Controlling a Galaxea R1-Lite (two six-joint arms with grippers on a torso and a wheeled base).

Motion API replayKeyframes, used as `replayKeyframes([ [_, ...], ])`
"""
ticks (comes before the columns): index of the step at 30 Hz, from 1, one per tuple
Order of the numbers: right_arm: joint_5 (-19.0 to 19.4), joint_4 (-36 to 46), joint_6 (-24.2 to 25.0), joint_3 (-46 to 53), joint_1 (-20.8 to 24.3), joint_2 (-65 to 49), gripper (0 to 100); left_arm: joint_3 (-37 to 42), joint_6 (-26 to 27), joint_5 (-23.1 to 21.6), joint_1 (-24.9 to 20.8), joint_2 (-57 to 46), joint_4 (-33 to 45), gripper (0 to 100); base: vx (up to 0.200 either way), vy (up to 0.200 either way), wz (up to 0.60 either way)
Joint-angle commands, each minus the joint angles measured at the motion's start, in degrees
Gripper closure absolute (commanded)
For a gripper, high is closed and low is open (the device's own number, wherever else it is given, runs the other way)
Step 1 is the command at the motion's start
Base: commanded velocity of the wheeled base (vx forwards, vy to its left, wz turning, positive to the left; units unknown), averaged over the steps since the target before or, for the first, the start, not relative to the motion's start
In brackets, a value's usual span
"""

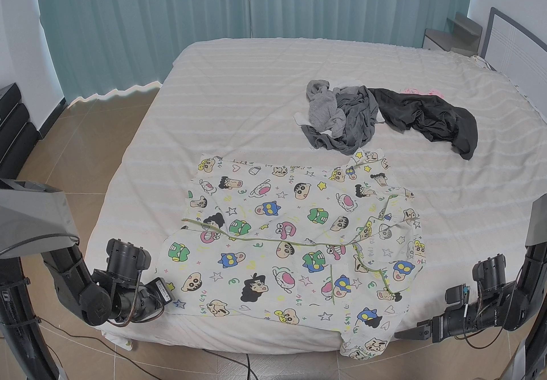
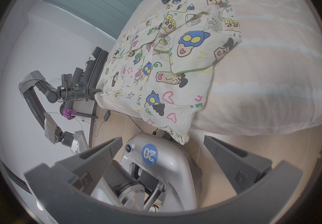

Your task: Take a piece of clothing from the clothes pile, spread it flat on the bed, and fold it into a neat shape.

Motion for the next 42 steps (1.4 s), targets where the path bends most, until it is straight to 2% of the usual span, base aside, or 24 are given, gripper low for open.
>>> replayKeyframes([
  [1,-1.0,-2.2,0.0,0.9,1.8,4.3,0,1.8,0.0,0.0,0.6,-4.1,-0.2,100,0.0,0.0,0.0],
  [5,-2.9,-7.5,0.2,1.0,2.7,8.3,0,2.5,0.0,-0.1,0.9,-6.2,-0.2,100,0.0,0.0,0.0],
  [9,-3.8,-9.3,0.3,0.7,7.1,10.9,0,2.4,-0.1,-0.1,1.0,-6.2,-0.2,100,0.0,0.0,0.0],
  [14,-8.7,-11.6,0.4,-1.2,8.3,13.0,0,1.9,-2.6,0.0,1.0,-6.6,-0.7,100,0.0,0.0,0.0],
  [20,-9.3,-12.1,0.5,-2.3,11.0,12.7,0,1.8,-3.9,-0.1,1.1,-8.0,-1.4,100,0.0,0.0,0.0],
  [23,-9.9,-11.6,0.5,-4.4,13.7,12.6,0,1.7,-3.9,-0.3,2.0,-10.7,-1.4,100,0.0,0.0,0.0],
  [34,-17.6,-9.8,0.5,-8.3,16.4,14.1,0,2.2,-3.9,-1.0,5.5,-12.2,-1.4,100,0.0,0.0,0.0],
  [39,-17.9,-9.9,0.6,-8.5,17.6,14.2,0,2.3,-3.9,-2.2,5.9,-12.2,-1.4,100,0.0,0.0,0.0],
  [42,-17.9,-10.0,2.0,-9.4,20.0,14.2,0,2.3,-3.9,-2.2,5.8,-11.9,-1.4,100,0.0,0.0,0.0],
])
